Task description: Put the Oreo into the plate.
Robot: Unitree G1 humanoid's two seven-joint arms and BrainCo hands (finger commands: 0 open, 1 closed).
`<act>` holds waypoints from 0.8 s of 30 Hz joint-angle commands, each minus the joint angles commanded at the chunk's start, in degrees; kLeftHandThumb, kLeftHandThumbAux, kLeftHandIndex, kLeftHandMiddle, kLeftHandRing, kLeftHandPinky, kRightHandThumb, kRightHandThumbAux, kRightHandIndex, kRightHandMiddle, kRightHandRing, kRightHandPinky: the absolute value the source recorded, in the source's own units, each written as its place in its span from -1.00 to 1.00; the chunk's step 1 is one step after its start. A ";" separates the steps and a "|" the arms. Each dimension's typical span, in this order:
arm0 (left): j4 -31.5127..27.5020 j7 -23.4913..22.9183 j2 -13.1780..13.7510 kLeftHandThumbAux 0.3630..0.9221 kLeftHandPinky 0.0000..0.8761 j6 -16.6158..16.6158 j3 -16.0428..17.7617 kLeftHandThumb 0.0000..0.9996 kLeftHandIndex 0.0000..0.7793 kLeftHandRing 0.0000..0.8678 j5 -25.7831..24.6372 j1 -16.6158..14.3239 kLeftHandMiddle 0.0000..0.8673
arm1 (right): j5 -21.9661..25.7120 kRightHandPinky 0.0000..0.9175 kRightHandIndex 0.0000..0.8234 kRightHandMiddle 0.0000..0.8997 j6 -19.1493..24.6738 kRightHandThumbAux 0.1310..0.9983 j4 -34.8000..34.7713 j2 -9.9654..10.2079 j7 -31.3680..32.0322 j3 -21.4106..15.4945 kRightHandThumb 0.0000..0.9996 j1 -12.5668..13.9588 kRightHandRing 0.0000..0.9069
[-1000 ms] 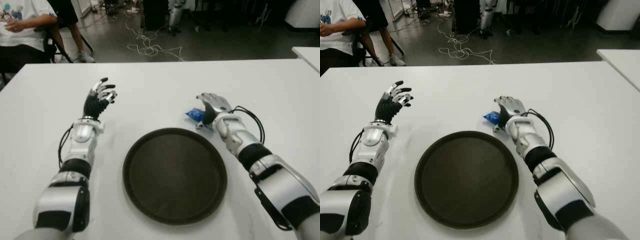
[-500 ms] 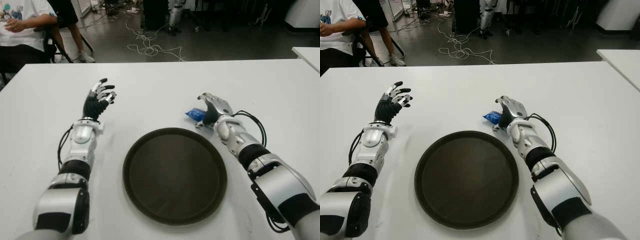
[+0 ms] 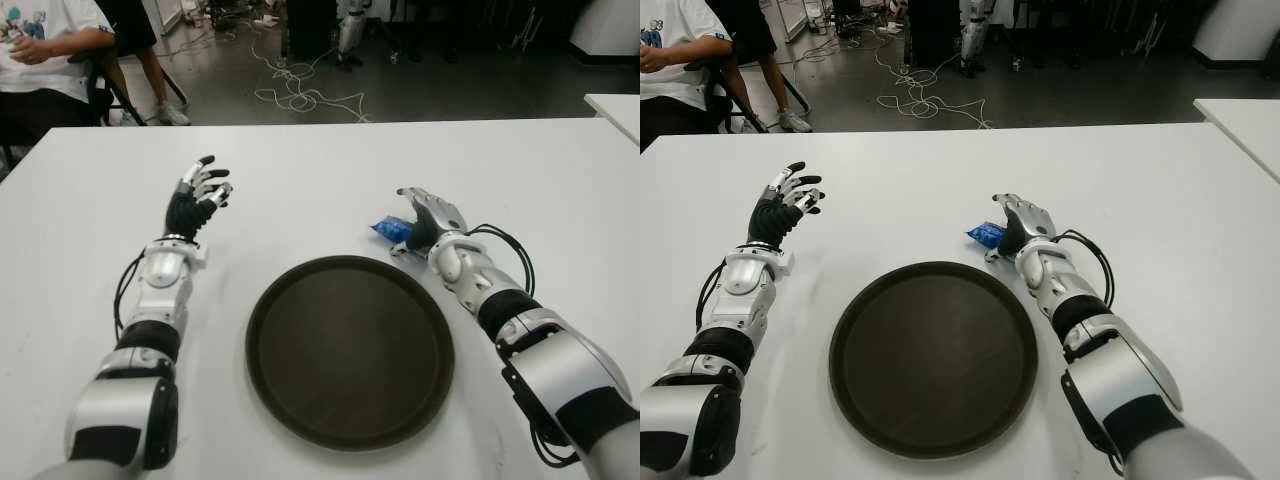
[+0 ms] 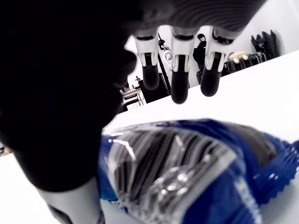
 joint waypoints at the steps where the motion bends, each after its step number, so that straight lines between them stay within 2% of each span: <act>1: -0.03 0.07 0.02 0.08 -0.11 0.02 -0.07 -0.11 -0.65 -0.28 0.11 0.03 -0.40 | 0.11 -0.51 -0.57 -0.61 0.05 0.73 0.03 0.01 0.05 -0.09 -1.00 0.01 -0.57; 7: -0.08 0.35 -0.05 0.09 -0.10 0.00 -0.16 -0.12 -0.65 -0.28 0.29 0.07 -0.40 | 0.29 -0.60 -0.66 -0.67 0.45 0.67 0.29 0.00 0.53 -0.23 -1.00 -0.09 -0.63; 18: 0.09 -0.26 -0.44 0.07 -0.08 -0.52 0.26 -0.06 -0.64 -0.25 -0.48 0.03 -0.38 | -0.13 -0.64 -0.69 -0.70 0.48 0.63 0.83 -0.34 1.53 0.26 -1.00 -0.35 -0.67; 24: -0.17 -0.51 -0.53 0.05 -0.08 -0.33 0.35 -0.07 -0.63 -0.25 -0.87 0.17 -0.37 | -0.18 -0.64 -0.67 -0.68 0.11 0.63 -0.63 -1.04 4.61 0.66 -1.00 -0.34 -0.67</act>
